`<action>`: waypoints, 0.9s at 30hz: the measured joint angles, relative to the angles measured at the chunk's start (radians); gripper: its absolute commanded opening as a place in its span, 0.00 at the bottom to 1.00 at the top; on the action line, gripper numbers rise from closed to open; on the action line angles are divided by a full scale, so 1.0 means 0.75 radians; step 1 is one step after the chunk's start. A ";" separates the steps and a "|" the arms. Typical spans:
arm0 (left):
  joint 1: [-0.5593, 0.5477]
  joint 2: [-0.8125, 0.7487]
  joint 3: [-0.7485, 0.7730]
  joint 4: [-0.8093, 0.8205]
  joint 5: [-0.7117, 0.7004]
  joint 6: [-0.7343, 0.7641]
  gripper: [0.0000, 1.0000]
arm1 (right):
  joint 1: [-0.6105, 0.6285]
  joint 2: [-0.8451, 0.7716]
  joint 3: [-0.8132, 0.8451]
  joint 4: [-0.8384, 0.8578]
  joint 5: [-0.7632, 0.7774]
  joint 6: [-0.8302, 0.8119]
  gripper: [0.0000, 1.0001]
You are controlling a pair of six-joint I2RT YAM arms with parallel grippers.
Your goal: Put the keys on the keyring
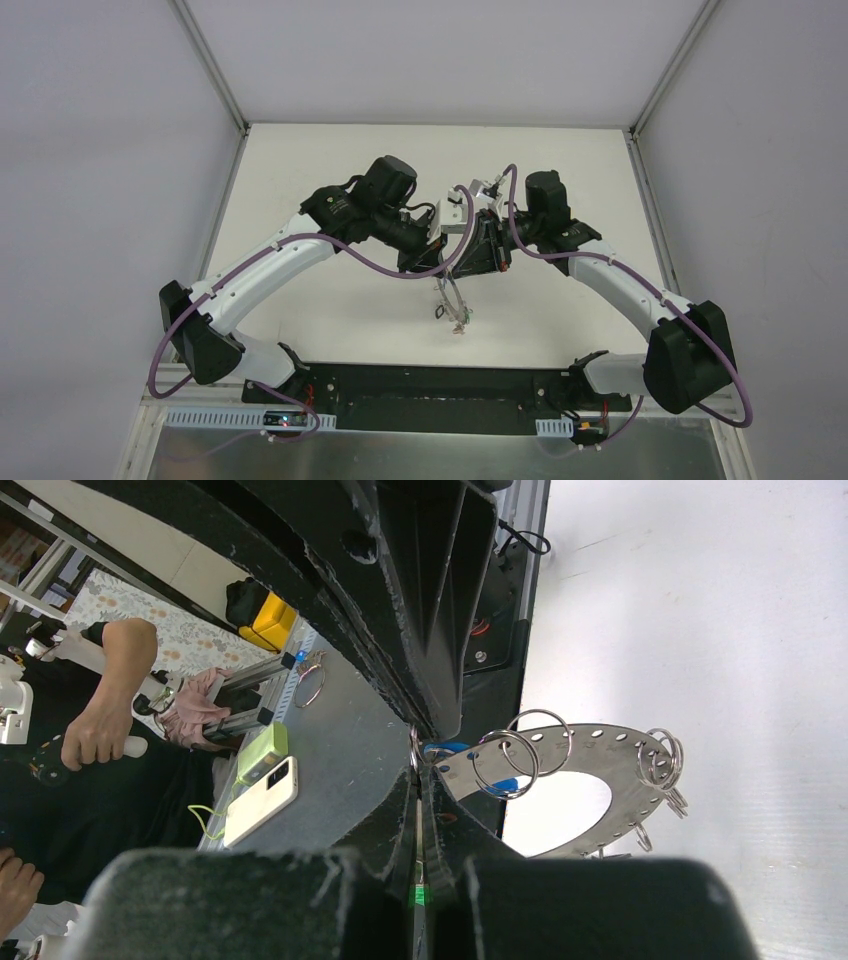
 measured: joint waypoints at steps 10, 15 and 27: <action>-0.001 0.000 0.000 0.000 -0.001 0.000 0.00 | 0.000 0.000 0.000 -0.001 0.000 -0.001 0.00; 0.000 0.000 0.000 0.000 -0.005 -0.001 0.00 | 0.001 0.000 0.000 -0.001 0.000 -0.005 0.00; -0.006 0.001 0.012 0.002 -0.043 -0.007 0.00 | 0.012 0.000 0.000 -0.062 0.008 -0.066 0.00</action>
